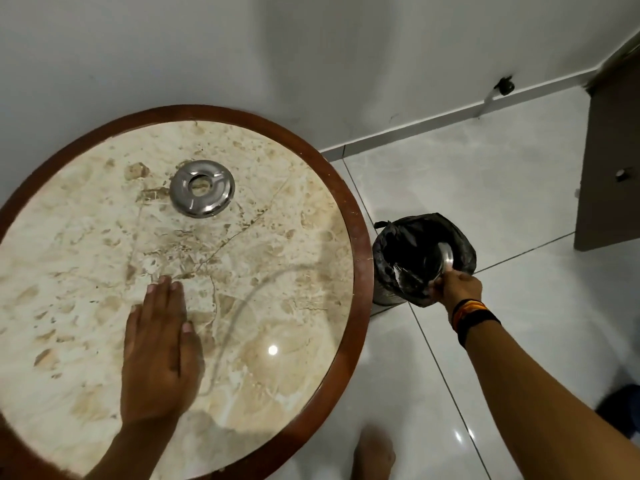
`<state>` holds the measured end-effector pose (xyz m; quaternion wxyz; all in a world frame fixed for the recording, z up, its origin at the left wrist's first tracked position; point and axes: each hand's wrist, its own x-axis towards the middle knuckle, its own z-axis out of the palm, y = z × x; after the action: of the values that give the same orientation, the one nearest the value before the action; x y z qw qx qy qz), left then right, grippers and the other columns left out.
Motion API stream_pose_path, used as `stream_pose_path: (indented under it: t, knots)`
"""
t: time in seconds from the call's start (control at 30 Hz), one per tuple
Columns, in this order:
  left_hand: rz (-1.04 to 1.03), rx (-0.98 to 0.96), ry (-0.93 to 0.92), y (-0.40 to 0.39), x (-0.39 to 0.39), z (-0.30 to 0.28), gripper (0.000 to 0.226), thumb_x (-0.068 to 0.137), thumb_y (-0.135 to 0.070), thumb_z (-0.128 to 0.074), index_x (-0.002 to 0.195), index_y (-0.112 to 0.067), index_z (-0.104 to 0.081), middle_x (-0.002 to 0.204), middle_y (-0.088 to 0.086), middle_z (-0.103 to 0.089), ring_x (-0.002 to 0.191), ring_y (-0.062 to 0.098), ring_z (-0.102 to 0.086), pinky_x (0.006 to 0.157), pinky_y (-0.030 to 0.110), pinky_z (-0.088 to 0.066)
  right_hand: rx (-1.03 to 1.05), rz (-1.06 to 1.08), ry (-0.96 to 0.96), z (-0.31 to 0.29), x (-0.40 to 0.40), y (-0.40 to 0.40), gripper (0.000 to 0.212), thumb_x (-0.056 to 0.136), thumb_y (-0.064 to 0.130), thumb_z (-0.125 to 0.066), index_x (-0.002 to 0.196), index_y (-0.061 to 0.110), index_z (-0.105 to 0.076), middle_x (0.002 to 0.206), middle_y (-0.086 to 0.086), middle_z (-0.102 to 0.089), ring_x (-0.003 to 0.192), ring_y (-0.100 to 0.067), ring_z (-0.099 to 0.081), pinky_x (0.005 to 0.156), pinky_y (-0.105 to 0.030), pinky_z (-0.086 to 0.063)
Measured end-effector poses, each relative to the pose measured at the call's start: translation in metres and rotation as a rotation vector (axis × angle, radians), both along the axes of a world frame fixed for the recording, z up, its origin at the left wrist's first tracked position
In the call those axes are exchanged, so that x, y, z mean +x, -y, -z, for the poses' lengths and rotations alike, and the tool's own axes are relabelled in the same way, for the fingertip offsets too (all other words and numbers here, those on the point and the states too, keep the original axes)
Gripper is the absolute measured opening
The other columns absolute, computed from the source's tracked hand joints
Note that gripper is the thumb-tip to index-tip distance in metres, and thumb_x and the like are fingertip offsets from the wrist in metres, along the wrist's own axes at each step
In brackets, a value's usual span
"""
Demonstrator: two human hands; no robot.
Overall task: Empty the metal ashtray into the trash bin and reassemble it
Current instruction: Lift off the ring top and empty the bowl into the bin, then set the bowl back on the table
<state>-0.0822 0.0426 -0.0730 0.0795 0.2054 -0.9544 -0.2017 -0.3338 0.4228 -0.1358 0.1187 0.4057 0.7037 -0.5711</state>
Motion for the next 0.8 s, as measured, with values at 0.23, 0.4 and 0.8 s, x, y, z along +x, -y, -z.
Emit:
stream_pose_path:
  t: [0.23,0.4,0.8]
  knots:
    - [-0.027,-0.029,0.025,0.0,0.0,0.005,0.061,0.108,-0.026,-0.031,0.166,-0.008,-0.028,0.176,0.01,-0.025,0.165,0.021,-0.016,0.132,0.051,-0.015,0.388,-0.689,-0.688,-0.117,0.051,0.107,0.01,0.098,0.019,-0.06,0.099,0.012,-0.066,0.09,-0.001,-0.066,0.08,-0.009,-0.06,0.075,-0.011,-0.046]
    - [-0.079,-0.063,-0.023,0.0,0.004,0.011,0.062,0.107,-0.024,-0.031,0.165,-0.004,-0.029,0.174,0.014,-0.027,0.164,0.024,-0.019,0.131,0.053,-0.02,0.483,-1.211,-0.801,-0.121,0.116,0.202,0.014,0.098,0.02,-0.054,0.108,0.02,-0.064,0.095,0.003,-0.063,0.085,-0.013,-0.059,0.071,-0.032,-0.054]
    - [-0.329,-0.059,-0.002,0.001,0.009,0.013,0.064,0.102,-0.019,-0.034,0.163,0.001,-0.031,0.173,0.02,-0.027,0.163,0.032,-0.019,0.13,0.056,-0.023,0.625,-1.586,-0.745,-0.104,0.154,0.258,0.024,0.098,0.025,-0.053,0.121,0.027,-0.058,0.1,0.003,-0.061,0.081,-0.016,-0.061,0.061,-0.033,-0.055]
